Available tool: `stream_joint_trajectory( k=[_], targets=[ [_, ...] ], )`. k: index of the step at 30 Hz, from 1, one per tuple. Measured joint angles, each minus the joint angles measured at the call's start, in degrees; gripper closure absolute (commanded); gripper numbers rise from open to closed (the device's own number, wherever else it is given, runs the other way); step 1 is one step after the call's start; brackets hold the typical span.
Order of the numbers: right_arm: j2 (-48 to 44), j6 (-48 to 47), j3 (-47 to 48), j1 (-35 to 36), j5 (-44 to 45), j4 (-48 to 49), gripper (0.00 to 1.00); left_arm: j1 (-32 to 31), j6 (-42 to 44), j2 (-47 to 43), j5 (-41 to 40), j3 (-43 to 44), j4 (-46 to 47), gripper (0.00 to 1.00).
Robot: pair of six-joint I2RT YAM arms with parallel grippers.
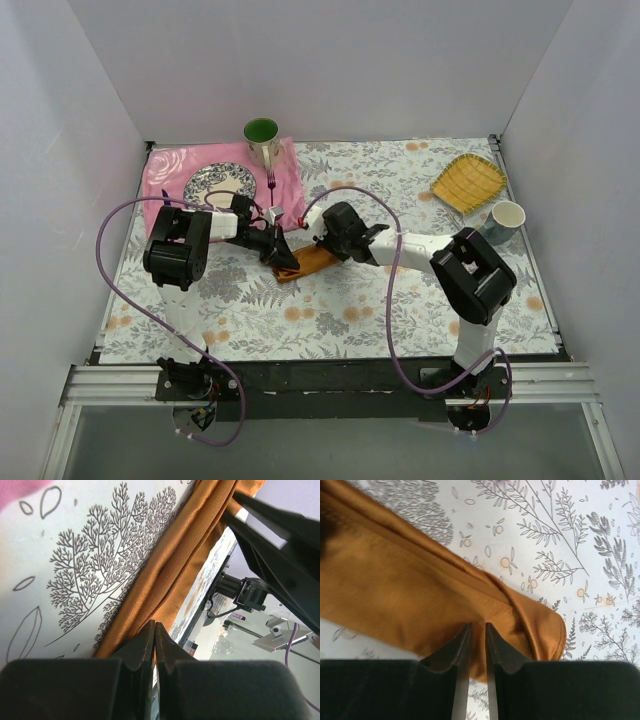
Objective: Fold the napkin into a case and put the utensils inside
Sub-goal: Stuff the top corner of the smaller-rectangle-folded napkin into the folded napkin.
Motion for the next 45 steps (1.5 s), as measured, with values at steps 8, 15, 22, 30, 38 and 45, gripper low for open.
stream_joint_trajectory(
  k=[8, 15, 22, 30, 38, 45],
  targets=[
    [-6.4, 6.4, 7.8, -4.9, -16.5, -8.6, 0.58, 0.0, 0.0, 0.0, 0.0, 0.0, 0.0, 1.0],
    [-2.4, 17.0, 10.0, -15.9, -31.1, -8.9, 0.62, 0.0, -0.1, 0.0, 0.0, 0.0, 0.0, 1.0],
    [4.0, 25.0, 9.9, -18.9, -39.2, -8.5, 0.68, 0.0, -0.1, 0.0, 0.0, 0.0, 0.0, 1.0],
    [6.4, 32.0, 7.6, -22.2, -48.0, -3.9, 0.69, 0.0, -0.1, 0.0, 0.0, 0.0, 0.0, 1.0],
    [5.7, 44.8, 2.3, -25.0, -58.6, 7.5, 0.4, 0.0, -0.1, 0.0, 0.0, 0.0, 0.0, 1.0],
    [5.9, 52.6, 2.3, -26.0, -61.7, 15.5, 0.34, 0.0, -0.1, 0.0, 0.0, 0.0, 0.0, 1.0]
  ],
)
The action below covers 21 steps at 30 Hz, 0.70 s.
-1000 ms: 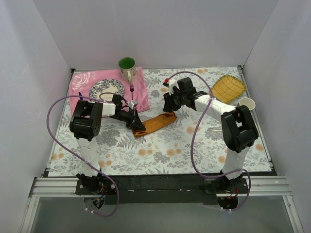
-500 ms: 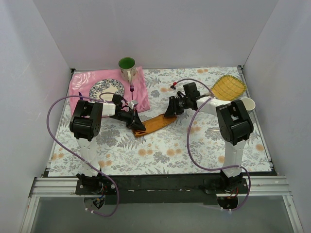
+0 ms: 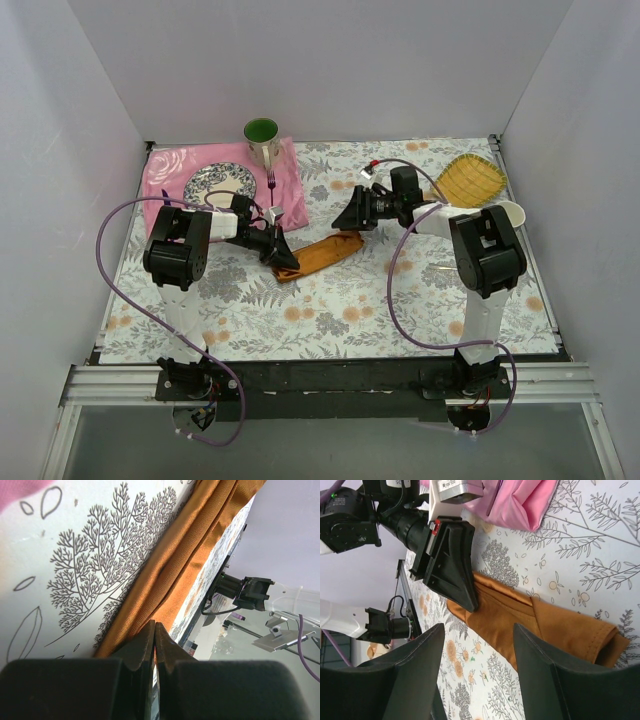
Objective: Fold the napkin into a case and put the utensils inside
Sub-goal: Stuff the top corner of the smaller-rectangle-folded napkin into the folded napkin.
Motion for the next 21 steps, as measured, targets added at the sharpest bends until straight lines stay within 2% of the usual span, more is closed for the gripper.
stream_joint_trajectory(
  k=[13, 21],
  targets=[
    [6.4, 2.4, -2.9, -1.4, -1.0, 3.0, 0.34, 0.0, 0.0, 0.1, 0.1, 0.0, 0.0, 1.0],
    [6.6, 0.8, -2.8, -2.1, -1.8, 2.8, 0.35, 0.2, 0.6, 0.1, 0.4, 0.0, 0.0, 1.0]
  ],
)
